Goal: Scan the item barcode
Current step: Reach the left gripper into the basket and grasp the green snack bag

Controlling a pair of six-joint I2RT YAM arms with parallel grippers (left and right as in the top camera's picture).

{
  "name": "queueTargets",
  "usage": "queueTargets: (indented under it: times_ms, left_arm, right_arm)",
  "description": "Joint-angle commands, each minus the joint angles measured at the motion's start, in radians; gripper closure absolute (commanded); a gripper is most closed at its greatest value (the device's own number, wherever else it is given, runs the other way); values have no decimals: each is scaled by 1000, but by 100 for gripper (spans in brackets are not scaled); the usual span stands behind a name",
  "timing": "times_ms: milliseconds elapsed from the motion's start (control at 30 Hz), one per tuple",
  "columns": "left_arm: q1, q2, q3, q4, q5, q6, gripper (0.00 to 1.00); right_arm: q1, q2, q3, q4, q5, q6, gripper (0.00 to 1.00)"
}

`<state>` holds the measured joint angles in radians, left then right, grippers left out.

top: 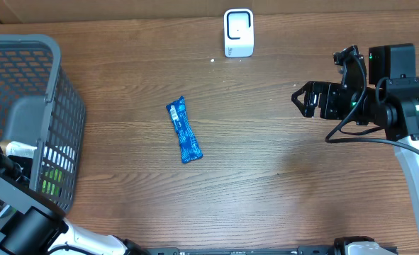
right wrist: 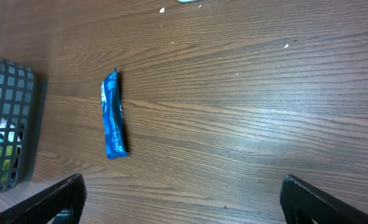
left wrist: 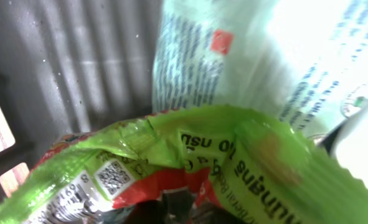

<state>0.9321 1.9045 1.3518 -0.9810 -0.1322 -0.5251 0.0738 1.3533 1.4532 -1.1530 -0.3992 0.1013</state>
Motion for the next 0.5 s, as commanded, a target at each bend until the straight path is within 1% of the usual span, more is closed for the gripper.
queueTargets:
  times_ms: [0,100,200,300,467]
  left_arm:
    - [3,76,-59,5,11,-9,96]
    - [3,76,-41,-11,54,10,96]
    - [2,76,27,-66,105,34,96]
    - [2,76,145,-158,138,54,96]
    - [0,66,384,-324,146,68,96]
  right_arm:
    - [5,2,6,3,6,-5,0]
    - [6,2,6,3,6,-5,0]
    - [5,2,6,3,5,-5,0]
    - [5,2,6,3,5,-5,0]
    - [5,2,6,6,5,-5,0]
